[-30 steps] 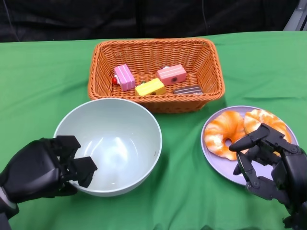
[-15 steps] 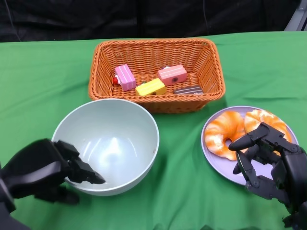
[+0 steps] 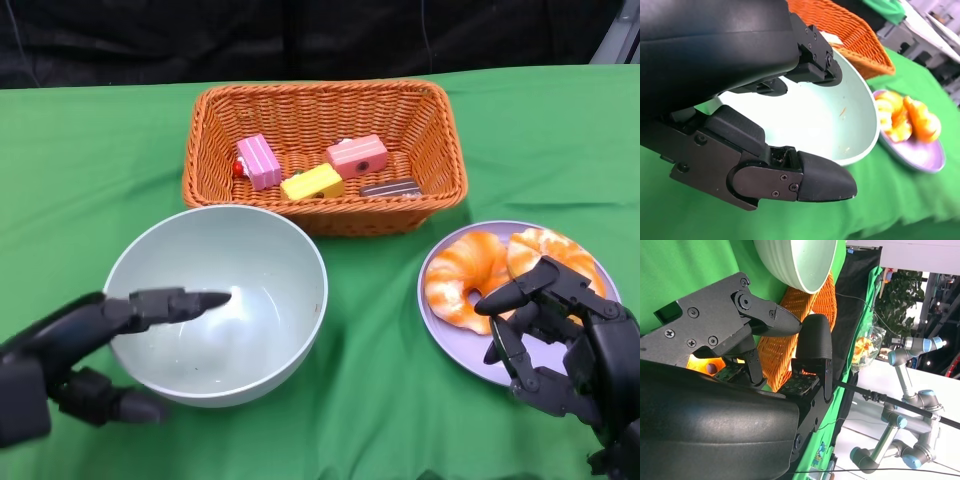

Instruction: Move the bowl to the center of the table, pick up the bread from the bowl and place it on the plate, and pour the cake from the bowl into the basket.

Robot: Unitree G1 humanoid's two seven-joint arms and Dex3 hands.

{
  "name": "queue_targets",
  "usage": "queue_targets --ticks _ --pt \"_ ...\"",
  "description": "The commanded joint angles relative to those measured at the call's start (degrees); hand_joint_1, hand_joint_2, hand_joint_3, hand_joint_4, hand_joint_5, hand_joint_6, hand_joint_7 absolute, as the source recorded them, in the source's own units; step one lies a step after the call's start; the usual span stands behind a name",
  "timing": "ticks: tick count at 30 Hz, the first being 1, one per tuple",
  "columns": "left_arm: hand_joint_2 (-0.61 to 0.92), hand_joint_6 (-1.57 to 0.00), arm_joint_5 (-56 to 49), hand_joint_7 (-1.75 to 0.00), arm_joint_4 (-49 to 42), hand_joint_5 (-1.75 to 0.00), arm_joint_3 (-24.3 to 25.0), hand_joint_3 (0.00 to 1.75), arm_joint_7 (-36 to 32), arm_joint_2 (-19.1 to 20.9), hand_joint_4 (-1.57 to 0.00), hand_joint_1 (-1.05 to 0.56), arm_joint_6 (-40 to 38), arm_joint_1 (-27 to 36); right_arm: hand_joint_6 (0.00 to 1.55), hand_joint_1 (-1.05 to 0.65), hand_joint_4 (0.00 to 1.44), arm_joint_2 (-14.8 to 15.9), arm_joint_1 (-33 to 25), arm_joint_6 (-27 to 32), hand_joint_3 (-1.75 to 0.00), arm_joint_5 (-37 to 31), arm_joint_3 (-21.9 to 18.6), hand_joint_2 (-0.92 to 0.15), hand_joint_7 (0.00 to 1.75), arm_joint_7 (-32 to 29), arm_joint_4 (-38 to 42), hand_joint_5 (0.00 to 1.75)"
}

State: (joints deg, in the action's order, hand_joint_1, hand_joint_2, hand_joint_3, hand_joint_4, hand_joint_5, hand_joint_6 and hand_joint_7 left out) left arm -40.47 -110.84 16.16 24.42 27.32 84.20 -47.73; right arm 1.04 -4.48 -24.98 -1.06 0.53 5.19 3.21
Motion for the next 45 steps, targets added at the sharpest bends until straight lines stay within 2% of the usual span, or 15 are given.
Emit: queue_targets --ticks 1,2,3,6,8,9,12,16,21,25,29,31,38,43,45 --pt "0.92 -0.59 19.5 -0.07 -9.2 -0.16 36.0 0.12 34.4 1.2 -0.70 -0.58 -20.7 -3.6 0.68 -0.10 0.74 0.7 0.4 -0.5 -0.88 -0.1 -0.5 -0.64 1.30 -0.4 0.5 1.54" --pt "0.92 -0.62 20.6 -0.07 -9.2 -0.16 38.1 0.10 34.8 0.7 -0.74 -0.55 -20.9 -3.1 0.68 -0.10 0.74 0.7 0.3 -0.6 -0.88 0.2 -0.5 -0.64 1.30 -0.2 0.5 1.54" --pt "0.92 -0.74 21.2 -0.11 -9.2 -0.26 39.7 0.10 33.8 -0.1 -0.87 -0.40 -19.6 -2.5 0.67 -0.09 0.74 0.8 0.3 -0.9 -0.88 0.4 -0.4 -0.64 1.30 0.1 0.6 1.54" --pt "0.92 -1.04 22.5 -0.14 -9.2 -1.00 40.2 0.19 25.2 -2.9 -0.83 -0.21 -12.9 -0.3 0.67 -0.08 0.75 0.9 0.4 -1.6 -0.88 1.1 -0.3 -0.64 1.29 0.8 1.3 1.53" --pt "0.92 -1.15 23.8 -0.20 -9.2 -1.29 39.6 0.27 21.2 -4.1 -0.80 -0.16 -9.4 0.8 0.68 -0.08 0.75 0.9 0.5 -1.6 -0.88 1.5 -0.5 -0.63 1.28 1.1 1.4 1.53" --pt "0.92 -1.08 24.4 -0.47 -9.2 -1.49 39.2 0.38 20.5 -4.5 -0.74 -0.11 -8.5 1.2 0.68 -0.07 0.75 1.0 0.5 -1.6 -0.88 1.7 -0.6 -0.63 1.28 1.3 1.4 1.52" --pt "0.92 -0.76 25.6 -1.23 -9.2 -1.71 38.2 0.59 20.8 -4.5 -0.66 -0.02 -8.0 1.8 0.68 -0.09 0.74 1.6 0.9 -1.7 -0.88 2.7 -1.2 -0.64 1.27 2.3 1.9 1.51" --pt "0.85 -0.67 26.5 -1.46 -4.8 -1.74 36.4 0.69 24.2 -5.7 -0.66 -0.01 -9.5 2.6 0.67 -0.10 0.73 3.2 2.0 -1.0 -0.87 5.7 -2.1 -0.66 1.27 5.5 2.9 1.52" --pt "0.71 -0.68 30.8 -1.50 7.2 -1.74 34.1 0.88 31.4 -10.1 -0.72 -0.04 -13.8 4.7 0.68 -0.11 0.73 4.8 3.5 -1.4 -0.88 9.1 -2.7 -0.65 1.28 9.9 4.4 1.56" --pt "0.66 -0.73 39.1 -1.45 29.6 -1.74 27.9 0.98 34.7 -17.7 -0.76 -0.04 -22.0 11.0 0.72 -0.15 0.77 5.1 3.2 -1.3 -0.86 10.0 -2.8 -0.63 1.25 11.7 3.9 1.53" --pt "0.56 -0.74 45.9 -1.48 55.3 -1.75 20.1 1.14 32.7 -23.6 -0.77 -0.07 -35.4 21.2 0.71 -0.14 0.76 5.1 -0.4 -0.5 -0.84 9.3 -2.6 -0.64 1.27 11.5 -0.2 1.52" --pt "0.53 -0.75 47.3 -1.46 65.0 -1.75 17.0 1.17 31.4 -25.3 -0.78 -0.09 -40.1 26.0 0.70 -0.11 0.74 5.0 -2.4 -0.1 -0.92 8.8 -2.3 -0.61 1.29 11.0 -2.8 1.54" --pt "0.54 -0.73 50.4 -1.48 85.7 -1.75 9.3 1.19 27.0 -25.4 -0.76 -0.08 -50.9 39.4 0.68 -0.07 0.70 4.5 -9.2 2.0 -1.03 9.2 -1.0 -0.58 1.36 11.0 -9.8 1.62" --pt "0.55 -0.70 52.7 -1.50 90.4 -1.75 5.7 1.15 21.2 -23.3 -0.73 -0.09 -55.3 42.7 0.66 -0.07 0.70 4.6 -9.5 2.3 -1.06 9.7 -1.2 -0.56 1.38 11.0 -10.5 1.63" --pt "0.57 -0.73 51.9 -1.46 90.5 -1.73 5.7 1.08 15.2 -23.7 -0.74 -0.09 -55.6 42.7 0.65 -0.08 0.69 4.7 -9.2 2.1 -1.04 10.2 -1.6 -0.57 1.37 11.1 -10.1 1.63"
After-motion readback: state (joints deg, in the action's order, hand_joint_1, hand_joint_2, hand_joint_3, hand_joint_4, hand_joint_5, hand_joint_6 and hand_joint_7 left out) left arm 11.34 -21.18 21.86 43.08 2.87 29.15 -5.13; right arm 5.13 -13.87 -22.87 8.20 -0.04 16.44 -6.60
